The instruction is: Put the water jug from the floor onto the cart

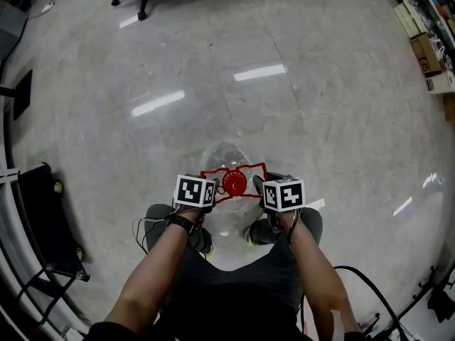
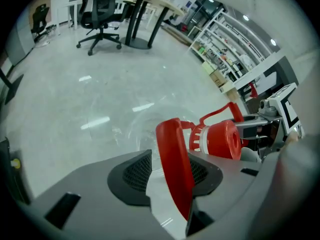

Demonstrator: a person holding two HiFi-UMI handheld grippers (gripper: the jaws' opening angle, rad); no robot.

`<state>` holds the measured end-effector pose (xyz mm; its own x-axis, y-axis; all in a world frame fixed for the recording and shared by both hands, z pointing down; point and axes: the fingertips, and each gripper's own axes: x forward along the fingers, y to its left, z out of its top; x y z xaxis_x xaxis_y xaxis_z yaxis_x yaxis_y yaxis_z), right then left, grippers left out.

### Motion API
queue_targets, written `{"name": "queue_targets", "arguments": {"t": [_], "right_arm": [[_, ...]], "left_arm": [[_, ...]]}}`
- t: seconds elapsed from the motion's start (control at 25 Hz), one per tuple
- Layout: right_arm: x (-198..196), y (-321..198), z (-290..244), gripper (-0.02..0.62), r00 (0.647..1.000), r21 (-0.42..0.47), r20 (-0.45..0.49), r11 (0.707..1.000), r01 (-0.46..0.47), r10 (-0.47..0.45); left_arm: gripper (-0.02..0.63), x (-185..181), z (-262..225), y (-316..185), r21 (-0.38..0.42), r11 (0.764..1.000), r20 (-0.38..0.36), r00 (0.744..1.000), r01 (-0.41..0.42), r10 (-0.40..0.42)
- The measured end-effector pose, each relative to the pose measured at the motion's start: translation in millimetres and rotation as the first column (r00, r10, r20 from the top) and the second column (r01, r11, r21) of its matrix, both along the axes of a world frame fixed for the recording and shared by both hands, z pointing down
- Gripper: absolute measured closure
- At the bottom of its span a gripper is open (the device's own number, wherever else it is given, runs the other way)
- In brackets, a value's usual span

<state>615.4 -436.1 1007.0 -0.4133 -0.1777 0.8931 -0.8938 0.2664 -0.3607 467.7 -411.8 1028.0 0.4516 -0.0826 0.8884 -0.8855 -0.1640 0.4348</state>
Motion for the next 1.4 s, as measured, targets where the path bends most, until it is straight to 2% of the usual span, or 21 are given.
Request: {"name": "queue_targets", "arguments": {"t": [0.08,0.16,0.24,0.36,0.4,0.44,0.6,0.72,0.76,0.92,1.24,1.4], "right_arm": [[-2,1,4,0.47,1.0,-0.018,-0.002,1.0,0.006,-0.006],[-6,3,7,0.518,1.0,-0.039,-0.004,0.999,0.027,-0.027],[-11,4,8,0.52,0.998,-0.053,-0.002,0.997,0.057,-0.057],[-13,-3,5,0.52,0.996,-0.057,-0.002,0.995,0.086,-0.086],[-13,-4,4,0.578,0.996,-0.062,0.0,0.994,0.093,-0.093],[-14,-4,2,0.594,0.995,-0.067,0.003,0.992,0.104,-0.104],[-19,-4,0,0.594,0.988,-0.088,0.001,0.984,0.152,-0.152],[-19,-2,2,0.594,0.988,-0.123,0.013,0.981,0.152,-0.151],[-19,-2,2,0.594,0.99,-0.129,0.019,0.982,0.141,-0.14],[-31,-1,-13,0.595,0.995,-0.134,0.047,0.986,0.096,-0.09],[-38,19,-50,0.597,0.995,-0.171,0.039,0.98,0.098,-0.092],[-44,26,-84,0.597,0.993,-0.186,0.051,0.976,0.112,-0.105]], "left_arm": [[0.459,5,0,0,0.001,1.0,-0.024,1.0,-0.007,0.007],[0.491,10,-1,1,-0.003,1.0,-0.044,0.999,-0.015,0.014],[0.52,10,-3,2,-0.012,1.0,-0.046,0.999,-0.005,0.004],[0.518,11,-3,4,-0.029,0.999,-0.059,0.998,0.025,-0.026],[0.52,12,-3,4,-0.035,0.999,-0.063,0.997,0.03,-0.032],[0.537,12,-4,5,-0.043,0.999,-0.066,0.997,0.033,-0.036],[0.545,18,-13,9,-0.089,0.993,-0.096,0.992,0.073,-0.081],[0.551,21,-12,11,-0.101,0.989,-0.094,0.989,0.105,-0.115],[0.604,22,-11,10,-0.1,0.99,-0.087,0.99,0.103,-0.112],[0.604,26,-20,7,-0.099,0.99,-0.104,0.988,0.101,-0.111],[0.604,31,-64,15,-0.126,0.99,-0.133,0.988,0.061,-0.078],[0.604,25,-96,26,-0.152,0.985,-0.132,0.986,0.077,-0.097]]}}
